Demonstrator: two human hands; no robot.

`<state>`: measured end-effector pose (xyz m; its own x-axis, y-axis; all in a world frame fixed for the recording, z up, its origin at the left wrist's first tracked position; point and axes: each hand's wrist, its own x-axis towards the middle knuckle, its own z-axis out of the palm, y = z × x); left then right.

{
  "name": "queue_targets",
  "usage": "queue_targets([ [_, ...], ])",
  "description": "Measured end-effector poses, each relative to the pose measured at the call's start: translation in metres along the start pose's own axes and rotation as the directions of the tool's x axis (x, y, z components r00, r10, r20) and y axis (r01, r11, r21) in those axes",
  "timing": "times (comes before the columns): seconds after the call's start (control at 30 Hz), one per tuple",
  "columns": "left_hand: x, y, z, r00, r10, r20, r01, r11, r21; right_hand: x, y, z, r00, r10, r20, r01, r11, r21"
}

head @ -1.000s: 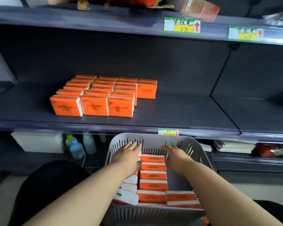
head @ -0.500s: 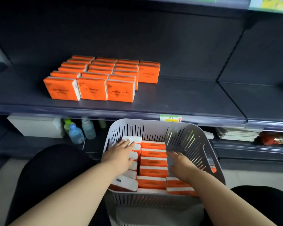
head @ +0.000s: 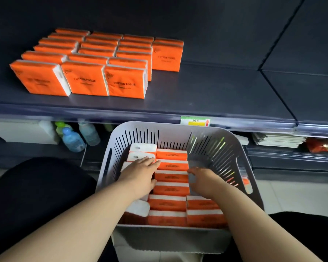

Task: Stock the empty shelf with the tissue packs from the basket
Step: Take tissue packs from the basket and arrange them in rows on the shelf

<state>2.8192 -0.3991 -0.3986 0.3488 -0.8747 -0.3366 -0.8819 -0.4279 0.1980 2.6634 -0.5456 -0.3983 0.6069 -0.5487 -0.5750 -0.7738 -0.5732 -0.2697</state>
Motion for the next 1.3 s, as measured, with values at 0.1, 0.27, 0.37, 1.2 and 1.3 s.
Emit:
queue_targets([
  [0.1,0.003,0.005,0.001,1.0,0.009,0.015,-0.009,1.0,-0.001,-0.005,0.004,-0.004,0.992,0.022,0.124,0.012,0.964,-0.264],
  [0.27,0.002,0.008,0.001,0.999,0.039,0.029,-0.039,0.999,-0.001,-0.015,0.017,-0.006,0.969,0.09,0.228,0.007,0.92,-0.393],
  [0.37,-0.002,0.015,0.0,0.996,0.086,0.009,-0.086,0.996,0.016,-0.017,0.023,-0.003,0.956,0.127,0.265,-0.015,0.922,-0.386],
  [1.2,-0.014,0.13,-0.017,0.972,0.08,0.221,-0.082,0.997,-0.002,-0.039,0.022,-0.051,0.997,0.057,0.049,-0.027,0.882,-0.471],
  [1.3,-0.027,0.112,-0.031,0.99,0.085,0.112,-0.072,0.991,-0.116,-0.044,0.027,-0.068,1.0,0.013,-0.019,-0.02,0.906,-0.422],
])
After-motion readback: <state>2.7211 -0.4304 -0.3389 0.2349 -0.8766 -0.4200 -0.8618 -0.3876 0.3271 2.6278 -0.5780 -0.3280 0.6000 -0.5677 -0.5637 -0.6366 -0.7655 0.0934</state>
